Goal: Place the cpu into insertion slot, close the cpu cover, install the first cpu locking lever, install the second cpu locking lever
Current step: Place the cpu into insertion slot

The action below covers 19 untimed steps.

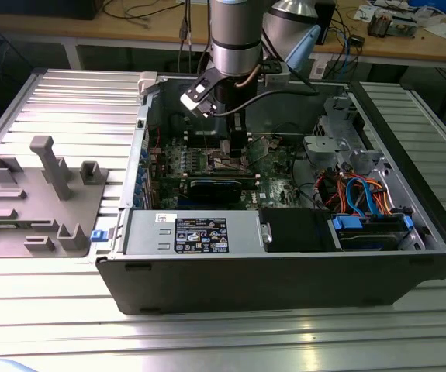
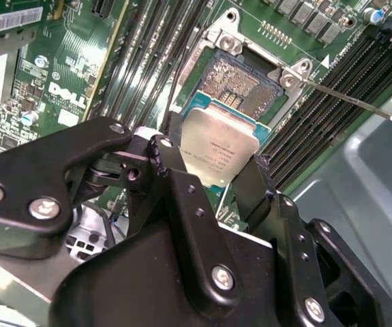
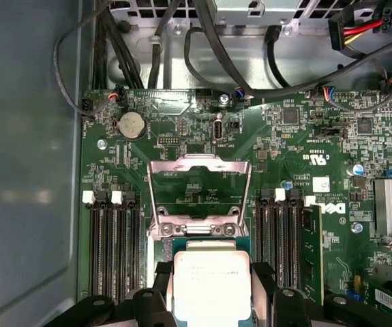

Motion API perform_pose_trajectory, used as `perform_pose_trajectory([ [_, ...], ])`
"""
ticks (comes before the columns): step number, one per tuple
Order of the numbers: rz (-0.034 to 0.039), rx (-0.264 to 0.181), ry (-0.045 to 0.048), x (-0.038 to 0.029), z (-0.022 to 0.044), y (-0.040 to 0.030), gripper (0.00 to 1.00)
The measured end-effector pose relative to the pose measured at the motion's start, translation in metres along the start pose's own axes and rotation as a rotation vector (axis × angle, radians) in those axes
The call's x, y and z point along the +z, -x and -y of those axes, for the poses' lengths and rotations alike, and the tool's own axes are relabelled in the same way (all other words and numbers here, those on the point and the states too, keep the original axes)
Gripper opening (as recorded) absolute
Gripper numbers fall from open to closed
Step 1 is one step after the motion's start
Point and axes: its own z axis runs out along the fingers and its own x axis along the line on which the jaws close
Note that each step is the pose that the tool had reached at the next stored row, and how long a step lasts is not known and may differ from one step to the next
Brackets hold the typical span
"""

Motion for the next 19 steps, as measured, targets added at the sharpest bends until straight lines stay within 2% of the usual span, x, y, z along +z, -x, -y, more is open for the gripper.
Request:
perform_pose_trajectory([
  [4,-0.0006,0.0,0.0005,0.0012,0.0029,-0.0002,0.54],
  [13,-0.002,-0.019,0.0006,0.0144,0.0063,-0.0013,0.54],
  [19,-0.0016,-0.014,0.0005,0.0197,0.0086,-0.003,0.54],
])
